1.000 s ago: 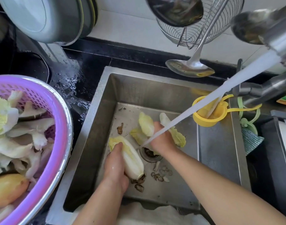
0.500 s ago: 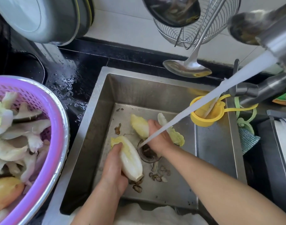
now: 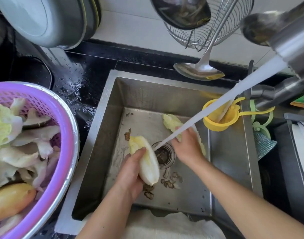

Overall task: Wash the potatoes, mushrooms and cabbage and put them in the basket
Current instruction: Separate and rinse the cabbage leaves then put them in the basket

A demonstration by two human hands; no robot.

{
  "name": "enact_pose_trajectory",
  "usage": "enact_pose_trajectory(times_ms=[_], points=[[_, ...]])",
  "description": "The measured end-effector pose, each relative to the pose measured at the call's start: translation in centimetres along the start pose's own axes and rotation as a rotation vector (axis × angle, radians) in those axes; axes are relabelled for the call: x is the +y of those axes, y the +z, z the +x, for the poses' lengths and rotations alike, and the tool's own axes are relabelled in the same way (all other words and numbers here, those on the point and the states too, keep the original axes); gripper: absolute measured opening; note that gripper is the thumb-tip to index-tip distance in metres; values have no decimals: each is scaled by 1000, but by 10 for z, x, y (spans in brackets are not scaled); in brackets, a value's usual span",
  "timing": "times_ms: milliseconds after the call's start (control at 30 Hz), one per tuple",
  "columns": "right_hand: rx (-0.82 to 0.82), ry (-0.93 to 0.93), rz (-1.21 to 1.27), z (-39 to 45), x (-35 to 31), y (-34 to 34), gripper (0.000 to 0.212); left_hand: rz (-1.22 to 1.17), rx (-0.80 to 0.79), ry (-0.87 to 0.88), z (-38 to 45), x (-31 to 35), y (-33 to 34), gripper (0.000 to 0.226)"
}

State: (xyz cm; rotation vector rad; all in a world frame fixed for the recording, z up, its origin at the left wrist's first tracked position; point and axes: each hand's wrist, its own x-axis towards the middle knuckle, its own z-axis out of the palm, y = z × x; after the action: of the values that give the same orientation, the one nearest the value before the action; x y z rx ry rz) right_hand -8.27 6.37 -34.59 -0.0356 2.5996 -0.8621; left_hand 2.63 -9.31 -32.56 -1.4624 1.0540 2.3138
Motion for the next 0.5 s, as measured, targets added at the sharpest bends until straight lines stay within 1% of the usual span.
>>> enact_pose_trajectory(times_ms=[33, 67, 100, 133, 167, 267, 333, 400, 500], points=[[-179, 79, 258, -21, -14, 4, 28, 13, -36, 22, 0, 0, 0, 44], [-376, 155, 494, -42, -26, 10, 26, 20, -76, 44, -2, -1, 1, 43], [-506, 193, 661, -58, -33, 17, 27, 27, -111, 65, -3, -1, 1, 41], [-534, 191, 722, -69, -36, 25, 29, 42, -133, 81, -4, -2, 1, 39], [-482, 184, 733, -74, -35, 34, 29, 59, -144, 97, -4, -2, 1, 38], [-192, 238, 622, -74, -33, 49, 30, 98, -117, 144, -3, -4, 0, 38], [-112, 229, 532, -72, -38, 51, 32, 111, -104, 157, -2, -4, 0, 41], [-62, 227, 509, -74, -44, 50, 30, 101, -109, 164, -3, -4, 2, 41], [48, 329, 449, -76, -54, 48, 26, 77, -80, 192, -3, -5, 4, 44]])
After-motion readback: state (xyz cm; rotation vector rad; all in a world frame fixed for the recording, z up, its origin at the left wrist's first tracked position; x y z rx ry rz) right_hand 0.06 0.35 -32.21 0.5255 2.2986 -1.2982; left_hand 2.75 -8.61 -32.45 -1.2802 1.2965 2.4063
